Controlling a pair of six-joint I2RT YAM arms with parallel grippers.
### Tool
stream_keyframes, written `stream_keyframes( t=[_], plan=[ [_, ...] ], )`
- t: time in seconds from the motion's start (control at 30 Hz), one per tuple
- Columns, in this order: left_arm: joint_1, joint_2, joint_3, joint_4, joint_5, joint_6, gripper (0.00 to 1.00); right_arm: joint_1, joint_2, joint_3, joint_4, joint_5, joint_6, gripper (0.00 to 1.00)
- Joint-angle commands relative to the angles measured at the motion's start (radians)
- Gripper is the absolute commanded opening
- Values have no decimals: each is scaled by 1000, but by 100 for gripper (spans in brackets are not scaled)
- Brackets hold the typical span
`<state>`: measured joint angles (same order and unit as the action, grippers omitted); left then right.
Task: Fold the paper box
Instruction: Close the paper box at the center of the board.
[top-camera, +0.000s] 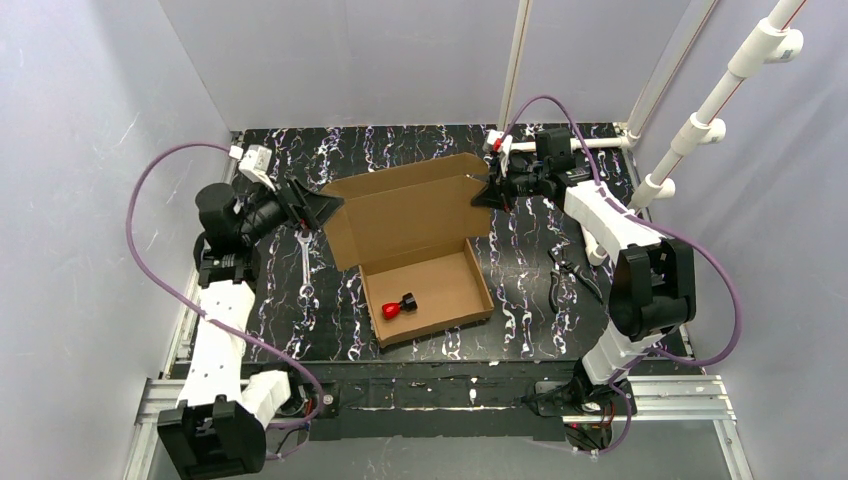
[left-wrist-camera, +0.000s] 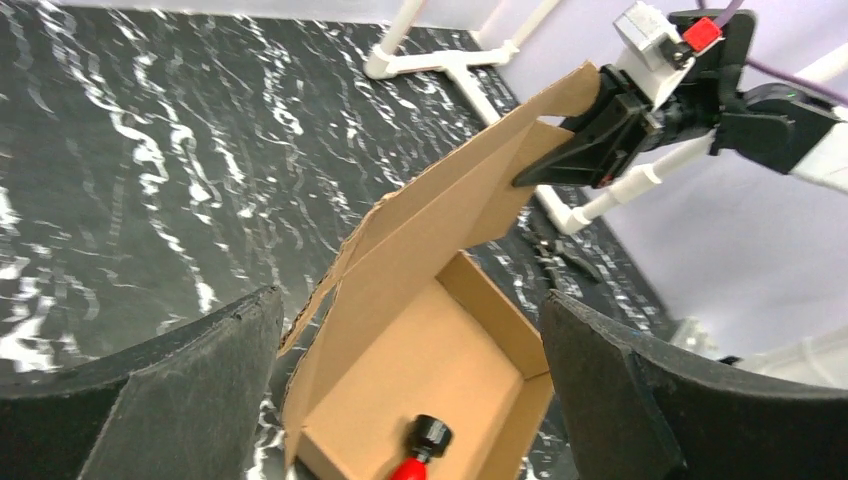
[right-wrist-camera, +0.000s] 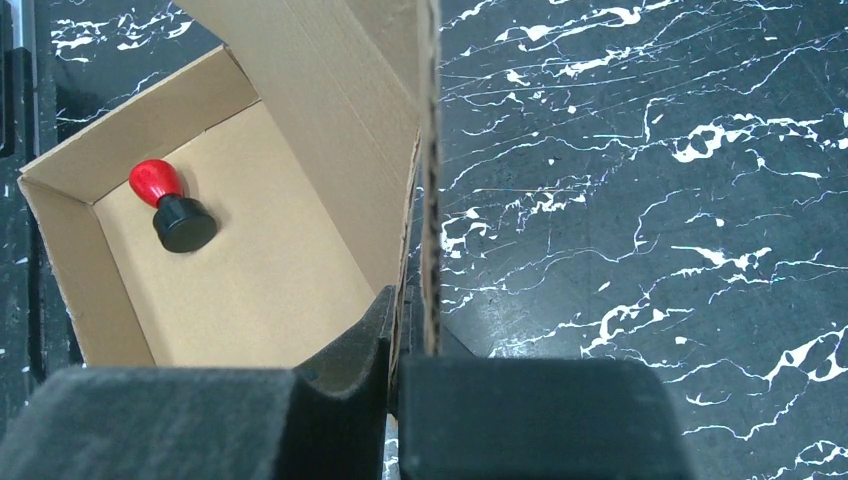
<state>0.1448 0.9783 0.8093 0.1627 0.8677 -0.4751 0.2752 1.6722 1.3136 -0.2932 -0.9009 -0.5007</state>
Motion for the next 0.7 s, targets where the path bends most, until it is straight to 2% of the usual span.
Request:
stream_keyframes(
  t=[0.0, 0.17, 0.37, 0.47, 0.6, 0.67],
  plan=[
    [-14, -42, 77, -309, -109, 248, 98, 0, -49, -18, -17, -5, -20, 1],
    [-15, -4, 13, -115, -19, 195, 98, 1, -55, -26, -9, -13, -19, 1],
    [-15, 105, 63, -77, 61, 292, 98, 1, -55, -33, 10, -30, 2, 1],
    [-18, 163, 74, -4, 123, 277, 98, 1, -50, -31, 15, -36, 4, 1],
    [-53, 226, 87, 63, 123, 259, 98, 2, -43, -24, 16, -42, 10, 1],
    [-74, 236, 86, 86, 113, 275, 94, 4, -43, -24, 19, -41, 13, 1]
  ],
)
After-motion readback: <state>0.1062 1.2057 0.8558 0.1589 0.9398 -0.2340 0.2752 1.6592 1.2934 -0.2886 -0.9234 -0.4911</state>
